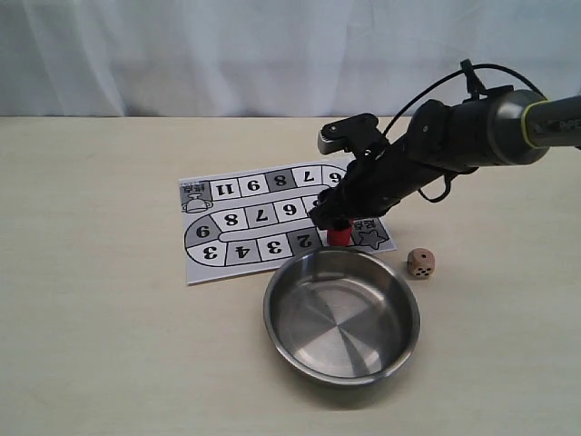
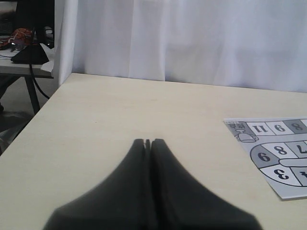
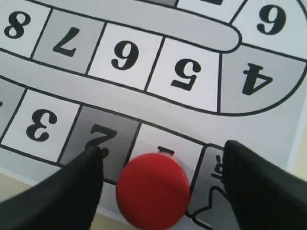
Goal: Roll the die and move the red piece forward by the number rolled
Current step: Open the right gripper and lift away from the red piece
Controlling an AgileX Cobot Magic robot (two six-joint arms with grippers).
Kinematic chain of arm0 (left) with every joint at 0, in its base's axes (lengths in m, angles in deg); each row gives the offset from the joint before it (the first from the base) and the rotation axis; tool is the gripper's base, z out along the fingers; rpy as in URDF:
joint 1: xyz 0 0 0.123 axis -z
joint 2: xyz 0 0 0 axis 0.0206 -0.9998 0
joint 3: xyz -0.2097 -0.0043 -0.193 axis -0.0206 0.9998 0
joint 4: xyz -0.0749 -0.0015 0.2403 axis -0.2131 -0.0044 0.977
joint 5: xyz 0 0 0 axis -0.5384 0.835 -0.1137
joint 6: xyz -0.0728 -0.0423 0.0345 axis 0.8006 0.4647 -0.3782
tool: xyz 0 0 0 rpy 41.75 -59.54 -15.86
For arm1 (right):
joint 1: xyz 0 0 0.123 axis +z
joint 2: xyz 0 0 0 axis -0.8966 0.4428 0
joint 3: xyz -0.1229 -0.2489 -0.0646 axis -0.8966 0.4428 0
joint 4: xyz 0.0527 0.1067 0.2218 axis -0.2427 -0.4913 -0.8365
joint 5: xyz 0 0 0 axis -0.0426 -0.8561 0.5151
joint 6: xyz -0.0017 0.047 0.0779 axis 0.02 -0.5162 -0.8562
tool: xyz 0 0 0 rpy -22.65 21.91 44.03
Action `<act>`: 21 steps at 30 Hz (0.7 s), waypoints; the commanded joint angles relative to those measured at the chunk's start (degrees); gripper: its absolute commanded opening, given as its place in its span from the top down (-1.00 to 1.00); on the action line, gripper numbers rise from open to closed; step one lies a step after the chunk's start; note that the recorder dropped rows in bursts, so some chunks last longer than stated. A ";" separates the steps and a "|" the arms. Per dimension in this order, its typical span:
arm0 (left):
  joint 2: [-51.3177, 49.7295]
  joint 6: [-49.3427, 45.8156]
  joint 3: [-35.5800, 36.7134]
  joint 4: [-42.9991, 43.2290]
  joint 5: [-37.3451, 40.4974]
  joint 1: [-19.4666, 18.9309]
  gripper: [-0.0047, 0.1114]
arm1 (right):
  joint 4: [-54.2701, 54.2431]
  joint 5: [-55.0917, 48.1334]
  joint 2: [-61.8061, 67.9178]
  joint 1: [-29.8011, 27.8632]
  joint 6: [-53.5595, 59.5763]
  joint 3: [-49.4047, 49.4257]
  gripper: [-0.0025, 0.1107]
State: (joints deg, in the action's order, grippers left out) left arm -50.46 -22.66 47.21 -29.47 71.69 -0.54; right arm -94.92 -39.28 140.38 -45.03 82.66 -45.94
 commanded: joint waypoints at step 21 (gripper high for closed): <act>0.06 -0.01 -0.30 0.14 -0.64 0.36 0.92 | 2.80 -1.55 -11.07 -5.90 -6.38 -0.12 0.89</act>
State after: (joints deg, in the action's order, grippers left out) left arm -50.46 -22.66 47.21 -29.47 71.69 -0.54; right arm -93.83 -39.48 130.30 -48.80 76.64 -45.94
